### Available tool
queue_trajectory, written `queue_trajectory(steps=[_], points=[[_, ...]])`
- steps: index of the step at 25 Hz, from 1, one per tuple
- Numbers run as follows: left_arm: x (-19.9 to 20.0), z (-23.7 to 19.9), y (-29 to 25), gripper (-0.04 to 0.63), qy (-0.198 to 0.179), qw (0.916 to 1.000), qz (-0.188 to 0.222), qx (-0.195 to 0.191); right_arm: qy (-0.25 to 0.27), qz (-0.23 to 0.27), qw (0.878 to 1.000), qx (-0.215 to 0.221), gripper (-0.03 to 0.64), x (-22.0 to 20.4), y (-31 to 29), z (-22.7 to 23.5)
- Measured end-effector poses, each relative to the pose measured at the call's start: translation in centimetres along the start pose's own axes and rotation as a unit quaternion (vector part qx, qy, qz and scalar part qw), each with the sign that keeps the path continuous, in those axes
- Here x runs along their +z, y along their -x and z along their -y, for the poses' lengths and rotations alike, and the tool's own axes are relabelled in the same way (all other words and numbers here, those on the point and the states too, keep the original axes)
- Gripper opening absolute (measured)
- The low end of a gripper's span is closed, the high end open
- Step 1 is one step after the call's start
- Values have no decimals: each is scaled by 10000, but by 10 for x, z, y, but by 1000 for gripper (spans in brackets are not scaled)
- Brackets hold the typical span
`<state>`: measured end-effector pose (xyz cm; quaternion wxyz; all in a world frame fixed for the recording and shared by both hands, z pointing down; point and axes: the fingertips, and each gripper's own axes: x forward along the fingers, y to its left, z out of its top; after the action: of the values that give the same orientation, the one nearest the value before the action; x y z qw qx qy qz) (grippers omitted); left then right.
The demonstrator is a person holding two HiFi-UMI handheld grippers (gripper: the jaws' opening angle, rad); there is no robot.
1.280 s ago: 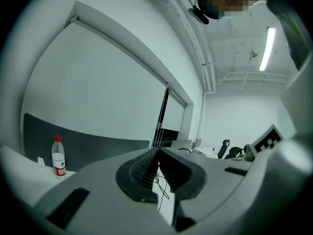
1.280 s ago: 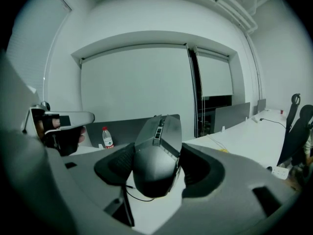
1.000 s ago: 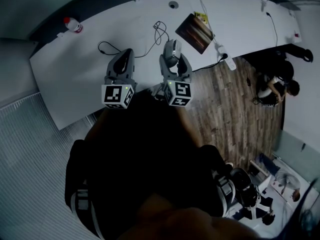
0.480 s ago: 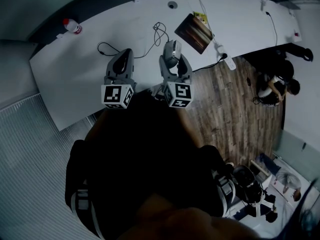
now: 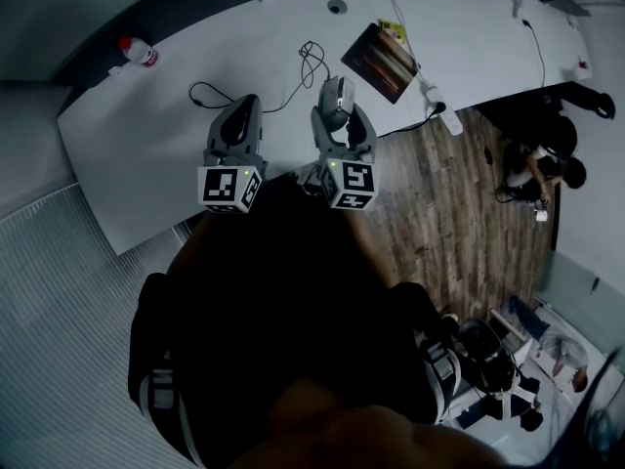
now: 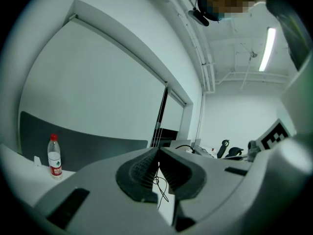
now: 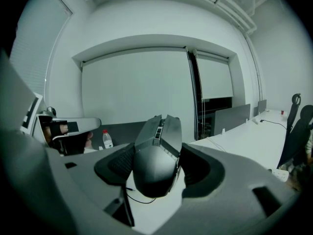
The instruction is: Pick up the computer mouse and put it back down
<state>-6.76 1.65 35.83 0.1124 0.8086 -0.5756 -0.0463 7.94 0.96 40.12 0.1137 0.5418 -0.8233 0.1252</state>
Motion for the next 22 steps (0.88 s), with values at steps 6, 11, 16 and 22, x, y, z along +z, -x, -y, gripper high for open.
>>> queue_trajectory(steps=[6,11,16,22], points=[[-3,-2,-8,6,29,10000,-47,21,1,-91,10000,-22,281,-9,-10,9],[-5,0,-17,6,69,9999,-120,28,-22,-152,9999,-53,281,-11,-18,18],[-1,2,-28,6,141,9996,-231,68,-51,-220,9997,-68,281,-17,-27,27],[-9,7,-40,6,151,9994,-318,33,-83,-346,9993,-134,281,-31,-38,42]])
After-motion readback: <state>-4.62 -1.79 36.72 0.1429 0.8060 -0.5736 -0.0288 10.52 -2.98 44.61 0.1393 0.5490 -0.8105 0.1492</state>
